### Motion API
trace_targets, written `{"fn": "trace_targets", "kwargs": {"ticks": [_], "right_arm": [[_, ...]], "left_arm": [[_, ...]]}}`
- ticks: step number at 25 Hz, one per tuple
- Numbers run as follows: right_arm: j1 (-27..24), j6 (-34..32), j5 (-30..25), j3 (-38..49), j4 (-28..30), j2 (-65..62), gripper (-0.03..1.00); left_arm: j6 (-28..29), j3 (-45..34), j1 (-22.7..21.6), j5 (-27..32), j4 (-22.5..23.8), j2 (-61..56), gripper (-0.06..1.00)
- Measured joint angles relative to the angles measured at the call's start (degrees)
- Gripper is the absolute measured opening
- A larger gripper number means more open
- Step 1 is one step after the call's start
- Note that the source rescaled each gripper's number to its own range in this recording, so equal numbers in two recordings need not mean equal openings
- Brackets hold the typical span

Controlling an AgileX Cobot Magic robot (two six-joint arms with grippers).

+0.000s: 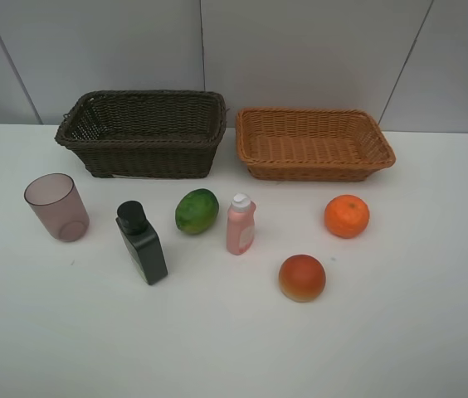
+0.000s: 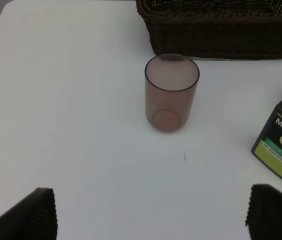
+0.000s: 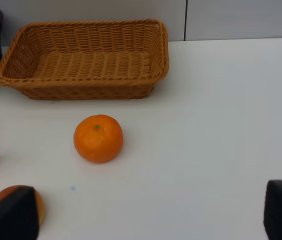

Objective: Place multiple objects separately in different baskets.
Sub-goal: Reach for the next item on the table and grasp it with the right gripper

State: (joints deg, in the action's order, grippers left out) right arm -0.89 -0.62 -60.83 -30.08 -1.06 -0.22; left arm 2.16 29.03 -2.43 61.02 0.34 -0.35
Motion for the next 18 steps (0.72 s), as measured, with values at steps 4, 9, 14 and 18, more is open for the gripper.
{"fn": "trace_targets", "kwargs": {"ticks": [4, 9, 14, 18], "right_arm": [[0.0, 0.0, 0.0, 0.0, 0.0, 0.0, 0.97], [0.0, 0.0, 0.0, 0.0, 0.0, 0.0, 0.97], [0.0, 0.0, 0.0, 0.0, 0.0, 0.0, 0.97], [0.0, 0.0, 0.0, 0.0, 0.0, 0.0, 0.97]], "left_arm": [[0.0, 0.0, 0.0, 0.0, 0.0, 0.0, 0.98], [0.0, 0.0, 0.0, 0.0, 0.0, 0.0, 0.98], [0.0, 0.0, 0.0, 0.0, 0.0, 0.0, 0.98], [0.0, 0.0, 0.0, 0.0, 0.0, 0.0, 0.98]]}}
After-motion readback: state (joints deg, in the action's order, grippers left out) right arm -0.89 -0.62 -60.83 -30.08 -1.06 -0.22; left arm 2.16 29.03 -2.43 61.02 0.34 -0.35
